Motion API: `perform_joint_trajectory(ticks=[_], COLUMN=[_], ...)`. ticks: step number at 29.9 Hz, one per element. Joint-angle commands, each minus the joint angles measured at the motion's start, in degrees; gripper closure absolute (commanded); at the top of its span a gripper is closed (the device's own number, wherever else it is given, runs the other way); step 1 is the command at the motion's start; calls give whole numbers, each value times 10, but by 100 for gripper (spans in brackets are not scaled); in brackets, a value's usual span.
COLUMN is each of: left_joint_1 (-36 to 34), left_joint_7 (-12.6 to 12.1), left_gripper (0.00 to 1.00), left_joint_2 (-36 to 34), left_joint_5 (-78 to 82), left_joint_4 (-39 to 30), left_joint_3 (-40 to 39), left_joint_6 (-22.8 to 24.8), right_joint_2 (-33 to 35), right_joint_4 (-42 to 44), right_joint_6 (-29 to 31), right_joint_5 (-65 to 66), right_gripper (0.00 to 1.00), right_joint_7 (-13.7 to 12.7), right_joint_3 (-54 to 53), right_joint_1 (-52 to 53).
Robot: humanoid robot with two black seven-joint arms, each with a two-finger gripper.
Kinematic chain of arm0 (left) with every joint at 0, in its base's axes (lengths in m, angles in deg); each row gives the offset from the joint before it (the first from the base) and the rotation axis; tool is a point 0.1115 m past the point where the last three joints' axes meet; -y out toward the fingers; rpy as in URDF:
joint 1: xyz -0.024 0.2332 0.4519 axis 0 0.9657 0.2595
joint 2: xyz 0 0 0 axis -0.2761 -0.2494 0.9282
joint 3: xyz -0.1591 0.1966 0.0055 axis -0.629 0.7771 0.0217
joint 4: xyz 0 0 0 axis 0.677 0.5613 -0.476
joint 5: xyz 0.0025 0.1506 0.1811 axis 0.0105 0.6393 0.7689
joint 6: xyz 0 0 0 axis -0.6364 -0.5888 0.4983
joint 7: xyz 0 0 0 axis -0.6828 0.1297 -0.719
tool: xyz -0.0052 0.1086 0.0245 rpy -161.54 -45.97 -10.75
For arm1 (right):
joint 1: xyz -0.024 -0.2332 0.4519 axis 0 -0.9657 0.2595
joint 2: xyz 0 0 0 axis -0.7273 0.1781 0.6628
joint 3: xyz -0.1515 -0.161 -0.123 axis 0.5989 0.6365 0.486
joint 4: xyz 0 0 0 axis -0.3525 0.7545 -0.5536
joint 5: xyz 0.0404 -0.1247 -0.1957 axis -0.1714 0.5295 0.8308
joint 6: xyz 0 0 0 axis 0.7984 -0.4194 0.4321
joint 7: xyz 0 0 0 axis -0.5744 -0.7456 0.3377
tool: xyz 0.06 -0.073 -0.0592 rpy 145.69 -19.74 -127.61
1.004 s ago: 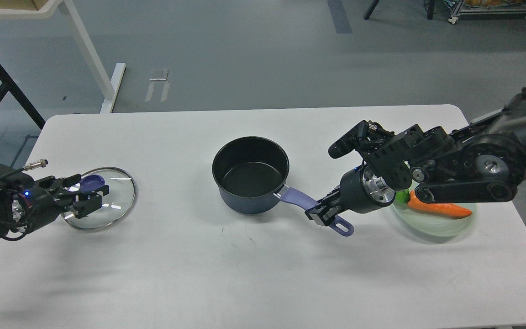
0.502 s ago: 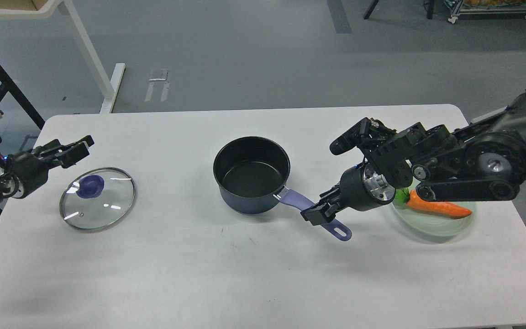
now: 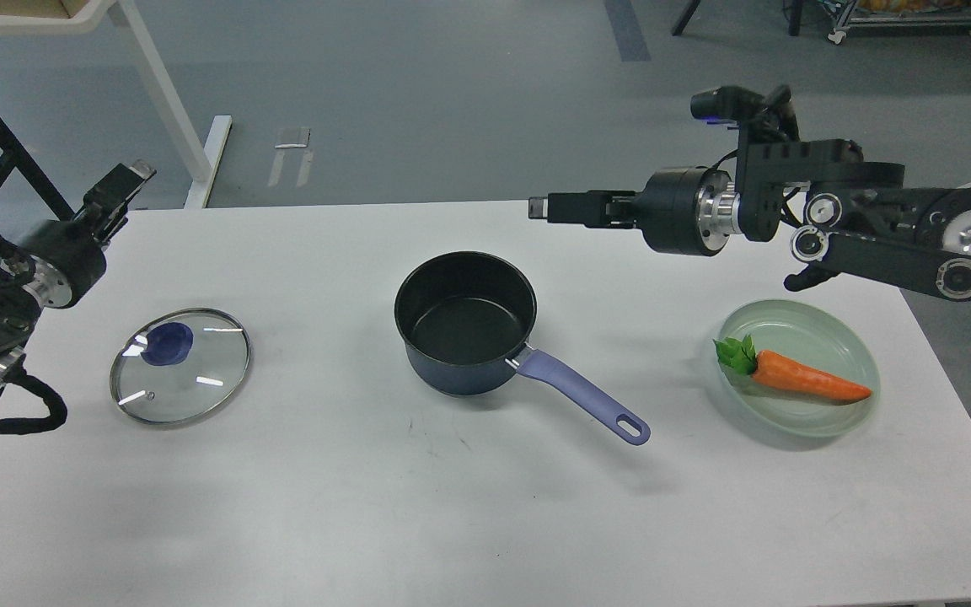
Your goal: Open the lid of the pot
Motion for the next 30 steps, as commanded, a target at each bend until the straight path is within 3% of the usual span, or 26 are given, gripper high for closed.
perform_joint_trajectory(ticks=[1,6,12,22,25,30], left_joint_1=[1,1,5,11,11,10], left_joint_7=[0,0,0,0,0,0], left_gripper=[1,1,1,1,1,1], left_joint_2=[35,104,170,207,206,202], left_joint_5=[-77,-134,-205,-334,-345,-346], left_joint_4=[26,89,149,150,131,101], left_joint_3=[-50,-118,-194,-221,-223,-234], left_joint_6=[17,77,123,189,210,206], right_joint_2=[3,-5,-49,-164,-201,-215], right_joint_4=[39,68,112,246,269,274], right_joint_6=[0,-2,-2,-2,-2,-3], right_joint_5=[-27,-123,-315,-527,-539,-539], right_gripper=[0,0,0,0,0,0], right_joint_7=[0,9,16,22,20,20], right_joint_3=[-162,-314,-409,-541,-584,-604], right_joint_1=[-96,-210,-305,-332,-332,-329])
